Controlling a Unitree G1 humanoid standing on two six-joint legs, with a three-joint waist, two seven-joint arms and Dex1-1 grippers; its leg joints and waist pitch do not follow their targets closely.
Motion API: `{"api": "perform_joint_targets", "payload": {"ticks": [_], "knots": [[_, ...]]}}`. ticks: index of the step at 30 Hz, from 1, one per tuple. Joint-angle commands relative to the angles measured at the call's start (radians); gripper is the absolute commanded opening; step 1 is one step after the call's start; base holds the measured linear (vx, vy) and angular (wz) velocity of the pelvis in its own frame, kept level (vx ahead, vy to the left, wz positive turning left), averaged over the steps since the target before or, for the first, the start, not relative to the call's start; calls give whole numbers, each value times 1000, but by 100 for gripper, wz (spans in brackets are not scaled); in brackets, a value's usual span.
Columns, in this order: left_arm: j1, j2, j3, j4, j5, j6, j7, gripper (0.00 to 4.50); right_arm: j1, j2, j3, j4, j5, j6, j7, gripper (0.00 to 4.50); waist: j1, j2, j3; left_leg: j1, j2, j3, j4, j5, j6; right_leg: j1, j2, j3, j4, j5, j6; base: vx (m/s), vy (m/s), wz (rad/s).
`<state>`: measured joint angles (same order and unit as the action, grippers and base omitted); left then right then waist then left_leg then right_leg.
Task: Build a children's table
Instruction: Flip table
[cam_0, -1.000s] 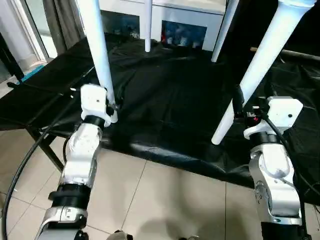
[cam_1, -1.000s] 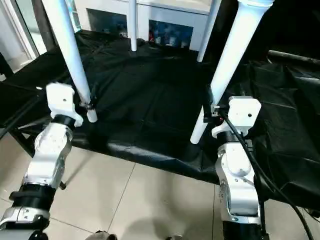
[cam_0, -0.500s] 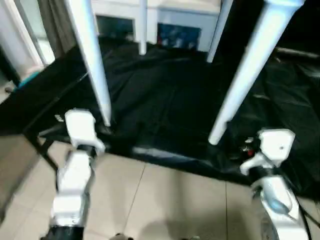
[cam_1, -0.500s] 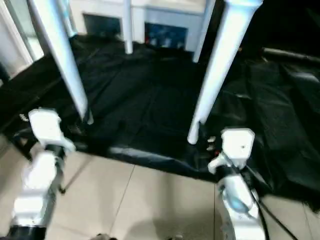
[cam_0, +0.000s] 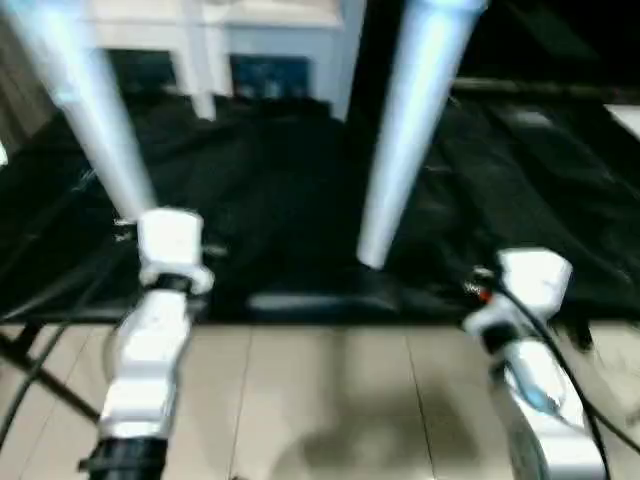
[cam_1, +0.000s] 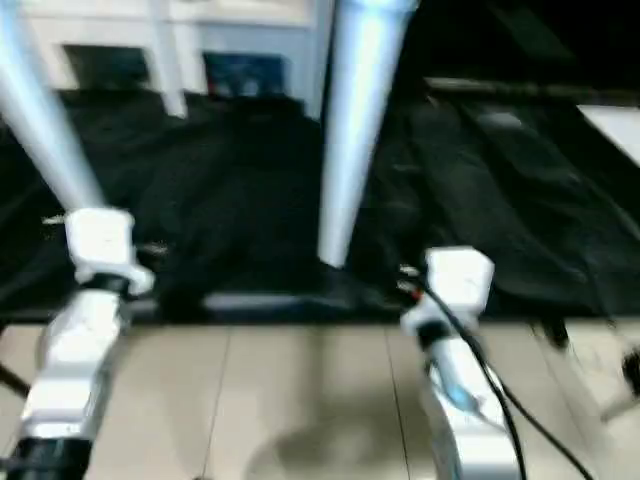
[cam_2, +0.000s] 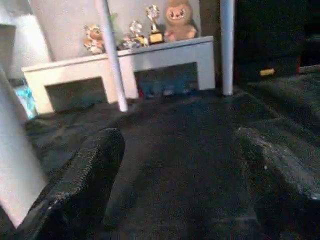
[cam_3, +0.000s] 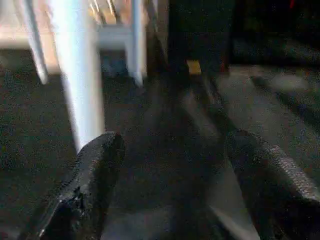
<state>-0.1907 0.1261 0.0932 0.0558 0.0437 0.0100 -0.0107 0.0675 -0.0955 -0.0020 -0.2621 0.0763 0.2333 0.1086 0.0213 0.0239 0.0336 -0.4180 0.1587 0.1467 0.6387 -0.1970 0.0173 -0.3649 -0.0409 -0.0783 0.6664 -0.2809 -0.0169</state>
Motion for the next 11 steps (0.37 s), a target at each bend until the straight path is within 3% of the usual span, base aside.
{"api": "perform_joint_targets", "payload": {"ticks": [1, 2, 3, 4, 5, 6, 7, 8, 9, 11], "knots": [[45, 11, 40, -12, -10, 20, 27, 394, -26, -1, 14, 28, -15, 30, 12, 358, 32, -15, -48, -27, 2, -24, -11, -7, 1, 66, -173, 87, -143, -118, 99, -65, -113, -22], [65, 8, 52, -17, -21, 16, 27, 394, -36, -6, 18, 40, -26, 37, 12, 358, 27, -16, -40, -23, 16, -31, -44, -52, -20, 55, -140, 63, -146, -196, 125, -57, -59, -28], [80, 6, 54, -22, -32, 18, 20, 394, -39, -3, 15, 45, -19, 36, 15, 358, 24, -1, -46, -18, 22, -36, -57, -71, -34, 59, -126, 48, -140, -210, 116, -57, -59, -28], [123, 3, 52, -40, -45, 13, 0, 394, -46, 2, 5, 58, -4, 26, 17, 358, 24, -1, -40, 3, 32, -36, -68, -143, -37, 39, -111, 42, -156, -298, 102, -54, -39, -12], [143, 3, 45, -52, -42, 4, -7, 394, -48, 5, 0, 62, 9, 22, 22, 358, 22, 4, -38, 13, 40, -40, -75, -178, -40, 32, -111, 43, -155, -336, 78, 0, 0, 0], [176, 8, 14, -82, -1, -14, -4, 394, -48, 0, 7, 71, 14, -4, 36, 358, 16, 16, -34, 33, 67, -50, -96, -273, -43, 19, -105, 48, -154, -366, 0, 0, 0, 0], [189, 7, 4, -94, 19, -22, 6, 394, -47, -5, 14, 76, 9, -21, 42, 358, 16, 14, -34, 39, 75, -53, -101, -298, -43, 18, -106, 51, -152, -343, -24, 0, 0, 0], [195, 2, 0, -100, 32, -28, 19, 394, -46, -7, 19, 82, 5, -34, 45, 358, 16, 18, -37, 44, 90, -60, -114, -329, -41, 22, -107, 52, -139, -269, -71, 0, 0, 0], [200, -6, 1, -106, 44, -36, 39, 394, -45, -8, 24, 89, 4, -45, 48, 358, 19, 22, -38, 48, 94, -57, -116, -334, -41, 20, -109, 55, -136, -195, -104, 0, 0, 0], [205, -5, -4, -121, 37, -28, 31, 394, -48, -6, 28, 95, 3, -51, 56, 358, 23, 19, -36, 47, 92, -49, -120, -328, -40, 23, -112, 60, -130, -119, -136, 0, 0, 0]]}}
